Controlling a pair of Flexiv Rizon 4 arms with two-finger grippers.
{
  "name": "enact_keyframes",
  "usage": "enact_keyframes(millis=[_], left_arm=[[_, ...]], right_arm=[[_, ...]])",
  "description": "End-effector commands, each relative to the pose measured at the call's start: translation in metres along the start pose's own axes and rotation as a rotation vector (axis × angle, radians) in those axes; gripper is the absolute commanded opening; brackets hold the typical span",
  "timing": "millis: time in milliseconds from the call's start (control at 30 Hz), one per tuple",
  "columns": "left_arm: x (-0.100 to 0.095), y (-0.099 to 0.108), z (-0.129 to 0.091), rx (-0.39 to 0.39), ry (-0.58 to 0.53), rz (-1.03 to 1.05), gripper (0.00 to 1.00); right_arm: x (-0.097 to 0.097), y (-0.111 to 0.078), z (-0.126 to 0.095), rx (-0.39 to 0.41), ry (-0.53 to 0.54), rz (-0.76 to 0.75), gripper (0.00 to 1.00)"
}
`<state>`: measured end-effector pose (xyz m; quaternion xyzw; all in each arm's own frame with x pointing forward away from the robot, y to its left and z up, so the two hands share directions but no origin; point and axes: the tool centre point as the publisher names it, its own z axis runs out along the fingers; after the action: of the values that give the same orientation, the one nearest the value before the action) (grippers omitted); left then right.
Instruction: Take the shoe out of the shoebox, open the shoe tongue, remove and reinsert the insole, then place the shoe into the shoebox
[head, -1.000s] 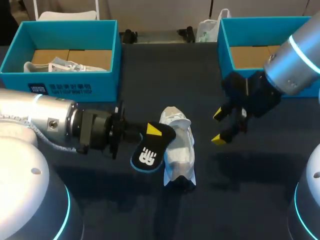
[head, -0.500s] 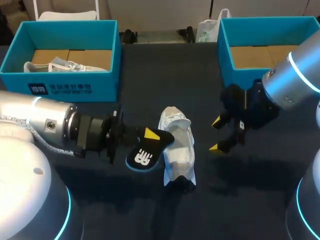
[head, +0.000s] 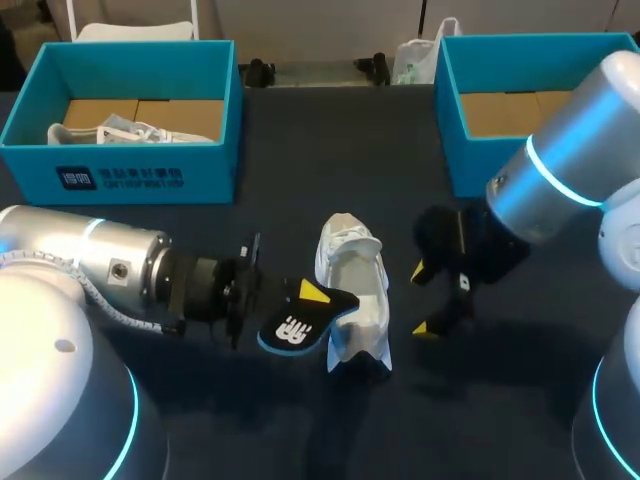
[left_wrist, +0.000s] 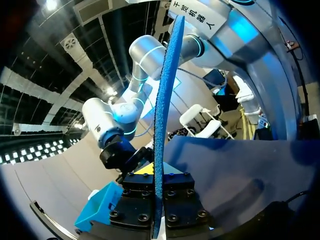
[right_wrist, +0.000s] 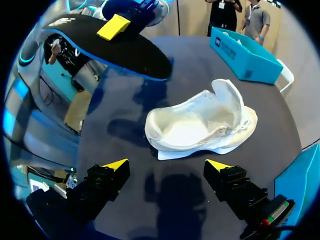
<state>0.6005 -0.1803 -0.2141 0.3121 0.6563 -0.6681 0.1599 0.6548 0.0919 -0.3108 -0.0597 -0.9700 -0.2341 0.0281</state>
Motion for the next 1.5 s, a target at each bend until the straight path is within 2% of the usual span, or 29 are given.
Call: enact_keyframes(millis=[33,133,300,600,700,1000,1500], left_arm=[[0.003,0.012,0.008,0.011,0.006,-0.023,0.00],[0.003,0.015,0.009,-0.002,0.032,-0.025,0.00],[0.003,0.015,0.009,-0.002,0.032,-0.025,0.00],[0.009,0.018,0.018,0.010,0.020,-0.043,0.00],[0.009,0.019,0.021,0.041,0.005,-0.069,0.00],[0.009,0.019,0.021,0.041,0.005,-0.069,0.00],[0.008,0.028,0.042,0.061,-0.061,-0.125,0.00]], right_arm=[[-0.005,0.007,0.020,0.035,0.002,-0.008,1.00],[-0.010,0.005,0.025,0.048,0.000,0.007,1.00],[-0.018,0.005,0.025,0.080,-0.022,-0.051,1.00],[-0.026,0.004,0.027,0.092,-0.033,-0.091,1.00],[-0.027,0.003,0.029,0.096,-0.035,-0.099,1.00],[-0.027,-0.001,0.031,0.108,-0.029,-0.085,1.00],[-0.027,-0.001,0.031,0.108,-0.029,-0.085,1.00]])
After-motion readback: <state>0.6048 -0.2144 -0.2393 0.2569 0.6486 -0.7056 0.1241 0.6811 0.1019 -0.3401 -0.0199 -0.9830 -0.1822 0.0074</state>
